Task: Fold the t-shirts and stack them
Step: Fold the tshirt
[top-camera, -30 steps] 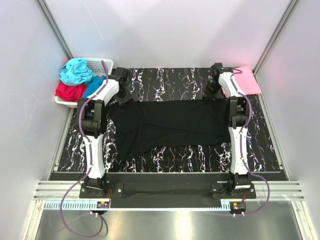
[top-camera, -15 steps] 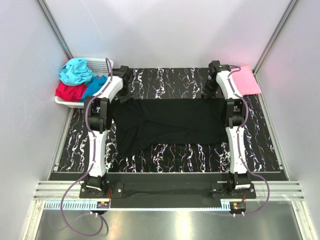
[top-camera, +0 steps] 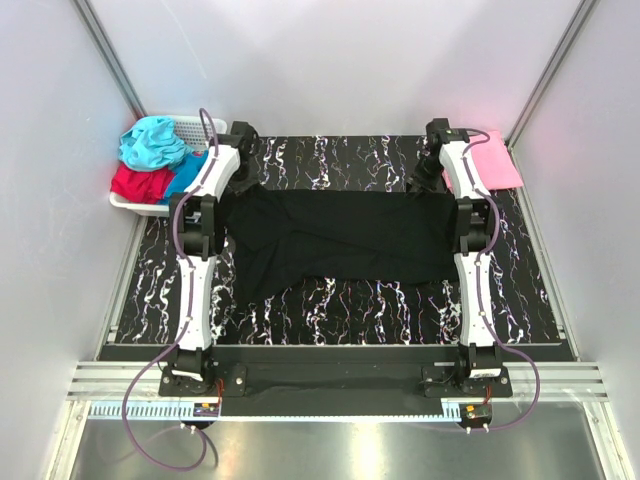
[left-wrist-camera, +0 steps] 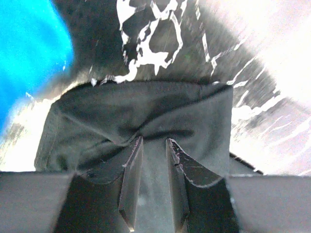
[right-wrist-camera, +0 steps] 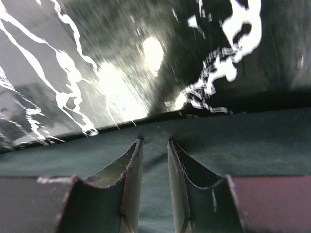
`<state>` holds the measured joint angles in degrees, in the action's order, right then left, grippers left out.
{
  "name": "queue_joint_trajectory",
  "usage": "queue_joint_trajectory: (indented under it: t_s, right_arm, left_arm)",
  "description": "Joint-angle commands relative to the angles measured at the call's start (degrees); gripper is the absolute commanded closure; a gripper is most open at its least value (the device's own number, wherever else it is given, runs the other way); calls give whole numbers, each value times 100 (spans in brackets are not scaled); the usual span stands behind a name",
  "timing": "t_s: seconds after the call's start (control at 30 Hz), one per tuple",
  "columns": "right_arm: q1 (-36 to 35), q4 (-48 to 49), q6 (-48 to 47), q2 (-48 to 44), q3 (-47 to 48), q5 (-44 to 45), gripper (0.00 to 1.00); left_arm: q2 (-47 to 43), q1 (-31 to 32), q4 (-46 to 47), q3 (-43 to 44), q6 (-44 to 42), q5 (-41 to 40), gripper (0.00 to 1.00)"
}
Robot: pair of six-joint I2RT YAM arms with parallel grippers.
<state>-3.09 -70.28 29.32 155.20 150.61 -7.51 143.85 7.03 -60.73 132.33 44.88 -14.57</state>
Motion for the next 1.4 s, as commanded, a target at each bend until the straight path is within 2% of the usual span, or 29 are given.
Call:
queue_joint_trajectory:
  t_s: [0.0,0.17,0.27,0.43,0.53,0.57,0.63,0.77,0.87,1.0,1.03,1.1,1.23,1.37]
  right_arm:
    - [151,550,118,230,311,-373,66]
    - [151,1199,56,389,408,-1191,64]
    - [151,1621,12,397,443,-1341,64]
    - [151,1921,-233,73,522,-1315,64]
    - [142,2166,-471,-436,321,-1000,64]
    - [151,2237,-532,-568,164,-894,64]
    - [151,2395,-673,-920,40,-613,64]
    - [151,2466,-805,-1237,-22,-445,64]
    - [151,2467,-840,-1465,-180,-295,64]
    - [142,2318,-797,-1930,-628,143,65]
    - [151,2169,-753,-2036,-907,527,66]
    - [142,1993,-639,-2299,-1234,750,66]
    - [142,1702,-349,-2730,-2619,1627,66]
    - [151,1772,-94,-3328,-3913,1822,68]
  left_arm:
    - [143,-123,542,363,64,339,68]
    - [345,-131,1580,337,-111,1628,65]
    - [424,-123,2230,355,-164,2052,63]
    - [109,-96,2645,-30,-462,2292,63]
    - [-593,9,3145,-845,-840,2003,63]
    - [-995,70,3399,-1076,-928,1688,62]
    - [-1349,88,3602,-1628,-903,1475,62]
    - [-2053,88,3726,-2123,-718,528,62]
    - [-2439,88,3883,-2501,-648,131,62]
    - [-2704,88,4052,-2731,-726,454,62]
    - [-2731,97,3947,-2696,-674,533,62]
    - [-2775,115,3595,-2721,-639,674,62]
    - [-3064,176,3095,-3143,-551,552,62]
    - [-3293,185,2812,-3626,-551,341,62]
